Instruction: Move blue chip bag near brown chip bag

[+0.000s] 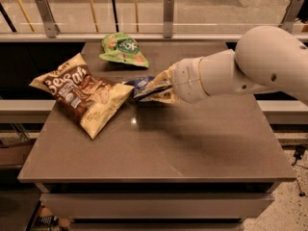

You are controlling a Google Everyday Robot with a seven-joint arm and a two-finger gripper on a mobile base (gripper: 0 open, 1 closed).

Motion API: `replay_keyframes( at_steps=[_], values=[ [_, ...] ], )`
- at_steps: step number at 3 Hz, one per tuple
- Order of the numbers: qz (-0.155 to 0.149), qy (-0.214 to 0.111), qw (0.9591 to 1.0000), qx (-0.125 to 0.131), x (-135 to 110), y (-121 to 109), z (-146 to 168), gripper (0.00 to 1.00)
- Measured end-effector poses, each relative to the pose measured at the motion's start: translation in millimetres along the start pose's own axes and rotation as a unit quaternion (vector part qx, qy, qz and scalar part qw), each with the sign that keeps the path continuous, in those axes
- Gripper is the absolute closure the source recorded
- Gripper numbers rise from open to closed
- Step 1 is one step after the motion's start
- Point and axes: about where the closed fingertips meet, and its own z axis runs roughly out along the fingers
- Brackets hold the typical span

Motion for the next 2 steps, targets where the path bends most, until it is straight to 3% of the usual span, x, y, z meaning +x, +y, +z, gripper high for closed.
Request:
replay_keyframes(
  at_steps=[2],
  values=[
    [-0.003, -0.002, 1.0, -0.001, -3.9, -0.9, 1.9, 0.13]
  ],
)
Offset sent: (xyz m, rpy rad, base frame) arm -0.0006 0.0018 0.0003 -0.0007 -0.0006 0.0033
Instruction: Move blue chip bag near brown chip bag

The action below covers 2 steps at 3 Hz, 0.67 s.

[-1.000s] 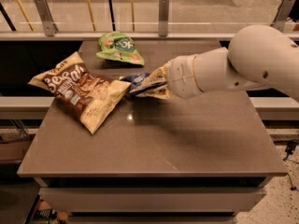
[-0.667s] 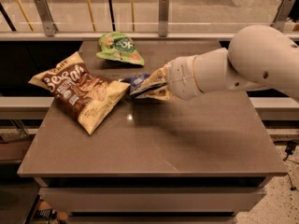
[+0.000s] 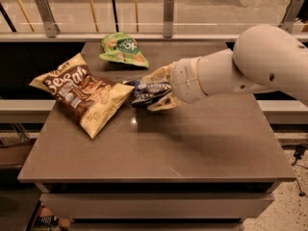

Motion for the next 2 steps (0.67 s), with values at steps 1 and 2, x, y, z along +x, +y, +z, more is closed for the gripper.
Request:
replay_keyframes(
  at_steps=[1, 2],
  values=[
    [-0.002, -0.001, 1.0, -0.001, -2.2, -0.6, 0.8, 0.0],
    [-0.002, -0.001, 1.0, -0.001, -2.3, -0.7, 0.8, 0.0]
  ],
)
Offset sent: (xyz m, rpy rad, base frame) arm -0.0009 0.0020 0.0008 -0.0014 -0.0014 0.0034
